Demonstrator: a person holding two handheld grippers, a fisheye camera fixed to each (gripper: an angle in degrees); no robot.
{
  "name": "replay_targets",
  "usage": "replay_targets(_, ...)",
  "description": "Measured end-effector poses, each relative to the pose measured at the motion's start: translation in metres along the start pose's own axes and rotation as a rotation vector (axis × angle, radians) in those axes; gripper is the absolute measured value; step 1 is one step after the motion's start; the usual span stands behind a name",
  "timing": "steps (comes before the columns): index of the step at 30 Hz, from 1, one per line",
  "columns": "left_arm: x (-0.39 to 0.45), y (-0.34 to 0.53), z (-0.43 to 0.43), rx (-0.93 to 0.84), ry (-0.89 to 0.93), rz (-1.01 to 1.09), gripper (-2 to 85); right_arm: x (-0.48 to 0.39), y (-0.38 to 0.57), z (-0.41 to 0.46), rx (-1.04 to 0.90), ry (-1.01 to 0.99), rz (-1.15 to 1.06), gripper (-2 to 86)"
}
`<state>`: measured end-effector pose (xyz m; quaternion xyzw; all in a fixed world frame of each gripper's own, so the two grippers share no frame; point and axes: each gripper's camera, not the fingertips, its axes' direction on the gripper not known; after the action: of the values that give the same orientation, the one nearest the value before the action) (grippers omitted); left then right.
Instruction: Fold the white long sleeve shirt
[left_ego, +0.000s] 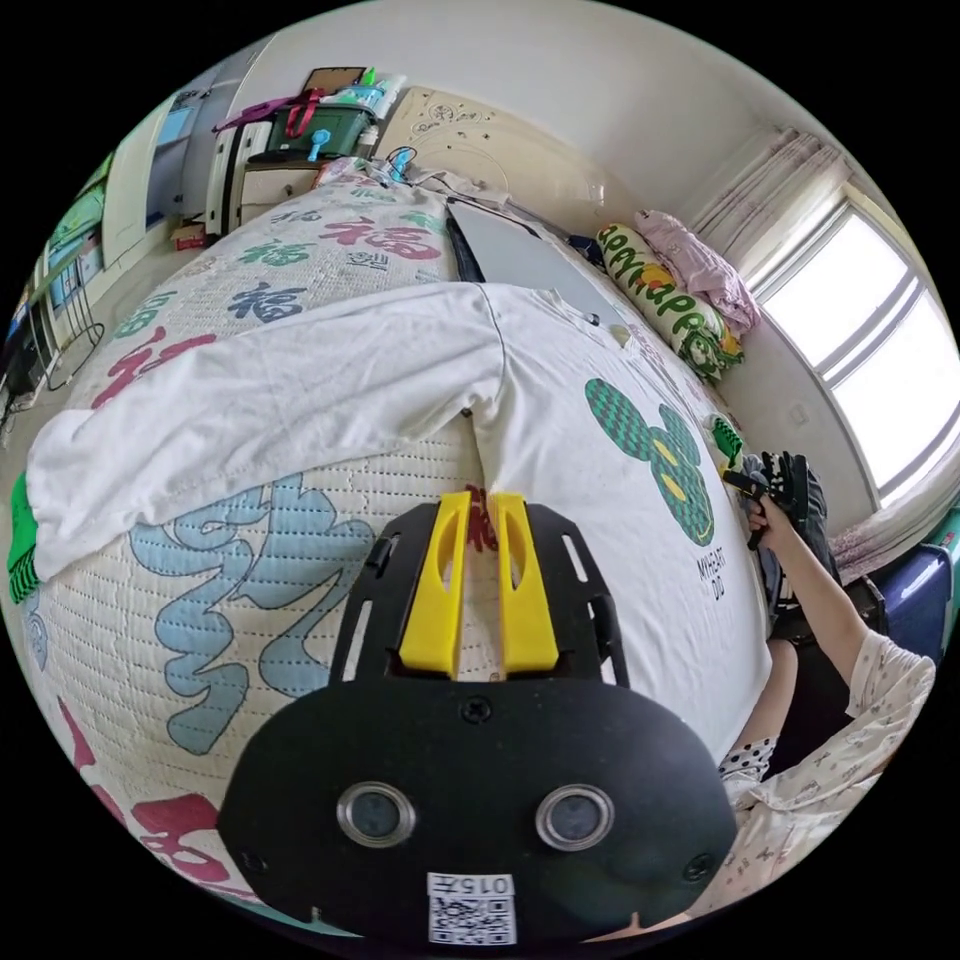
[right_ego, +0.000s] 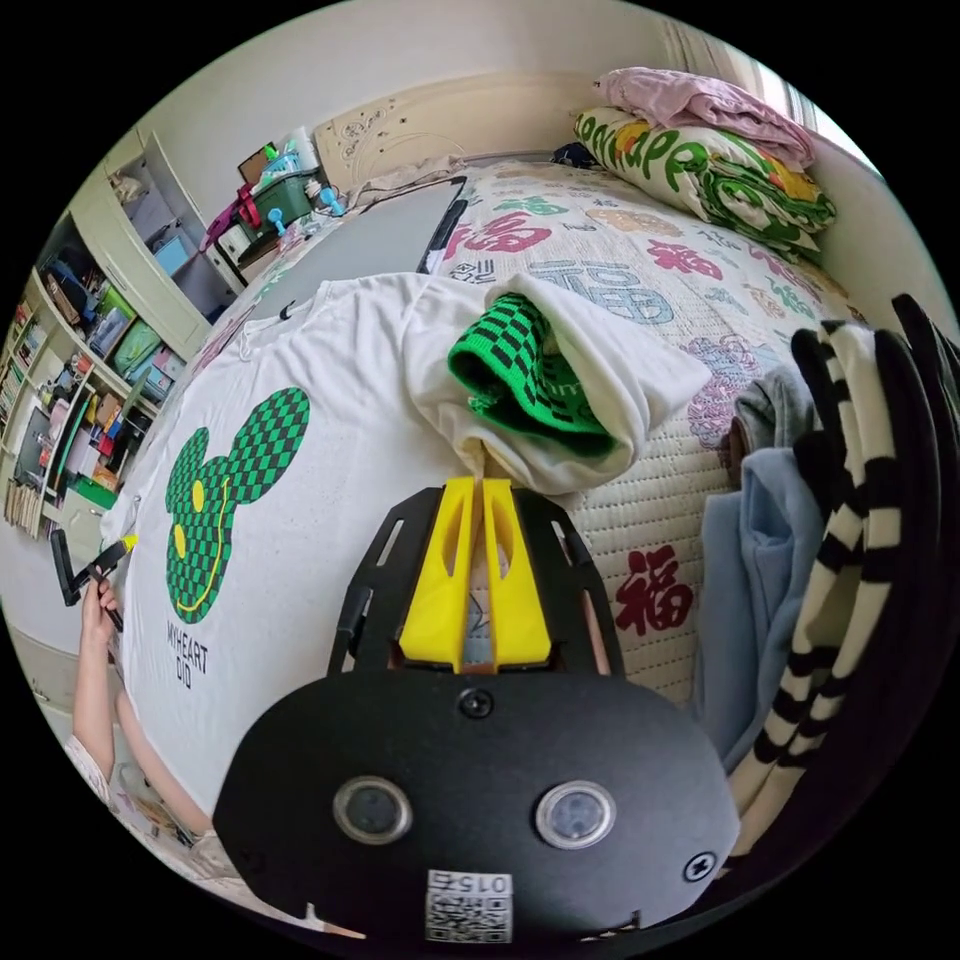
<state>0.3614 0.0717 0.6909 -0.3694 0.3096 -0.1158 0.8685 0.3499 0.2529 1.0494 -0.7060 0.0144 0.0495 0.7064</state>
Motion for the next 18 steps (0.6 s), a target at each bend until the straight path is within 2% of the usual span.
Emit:
replay_targets(5, -0.006, 0.029, -0.034, -0.019, 0.082, 0.034, 7.7, 0.017, 0.071, -0.055, 0.004, -0.055, 0.009, 5.7)
replay_targets(7, -0.006, 0.045, -0.033, -0.05, 0.131, 0.042, 8.2, 0.024, 0.122, -0.074, -0.042, -0.161, -0.031, 7.8)
replay_targets(11, 0.001, 0.061, -0.019, -0.125, 0.167, 0.074, 7.0, 0.024, 0.185, -0.091, -0.105, -0.217, -0.078, 8.4)
replay_targets(14, -0.002, 0.064, -0.024, -0.122, 0.154, 0.064, 2.3, 0.009, 0.218, -0.087, -0.201, -0.262, -0.145, 7.4)
replay_targets(18, -0.007, 0.072, -0.044, -0.083, 0.096, 0.044, 0.0, -0.009, 0.244, -0.09, -0.196, -0.155, -0.165, 1.2)
